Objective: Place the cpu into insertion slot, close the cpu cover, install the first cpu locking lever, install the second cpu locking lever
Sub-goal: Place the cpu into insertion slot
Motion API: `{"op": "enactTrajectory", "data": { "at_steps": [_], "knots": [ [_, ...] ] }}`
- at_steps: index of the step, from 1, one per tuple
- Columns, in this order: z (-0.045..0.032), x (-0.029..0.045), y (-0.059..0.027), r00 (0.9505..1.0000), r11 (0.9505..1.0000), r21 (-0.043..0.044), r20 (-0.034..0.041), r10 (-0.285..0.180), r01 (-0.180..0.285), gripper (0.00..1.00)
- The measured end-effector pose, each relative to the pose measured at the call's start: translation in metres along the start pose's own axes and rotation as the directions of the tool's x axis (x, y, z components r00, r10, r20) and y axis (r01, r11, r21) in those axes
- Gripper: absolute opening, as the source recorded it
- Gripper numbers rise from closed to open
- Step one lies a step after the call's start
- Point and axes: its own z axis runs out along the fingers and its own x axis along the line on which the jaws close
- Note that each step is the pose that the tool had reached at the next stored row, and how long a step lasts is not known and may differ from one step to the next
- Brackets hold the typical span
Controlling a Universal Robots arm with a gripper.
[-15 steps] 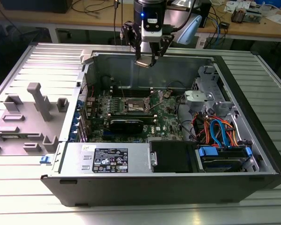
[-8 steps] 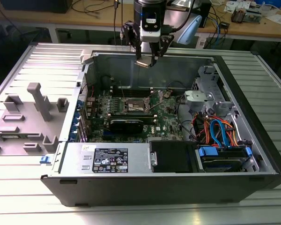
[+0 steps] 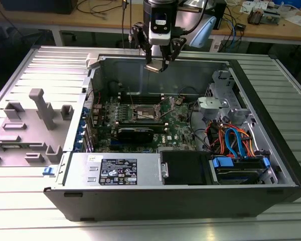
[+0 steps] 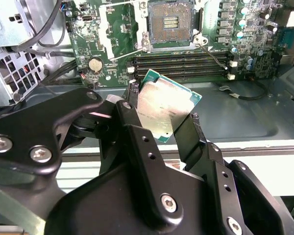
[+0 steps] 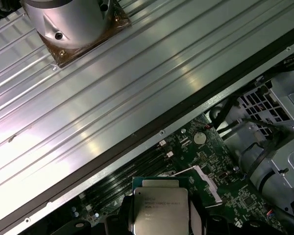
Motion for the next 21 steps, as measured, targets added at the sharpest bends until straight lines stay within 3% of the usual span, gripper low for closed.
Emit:
{"op": "enactTrajectory", "data": {
  "at_steps": [13,21],
  "knots": [
    [0.0001,0.0000,0.0000,0.9998,0.9998,-0.0004,0.0017,0.019,-0.019,0.54],
    [0.0003,0.0002,-0.0001,0.9975,0.9975,-0.0016,0.0062,0.070,-0.070,0.54]
  ]
}}
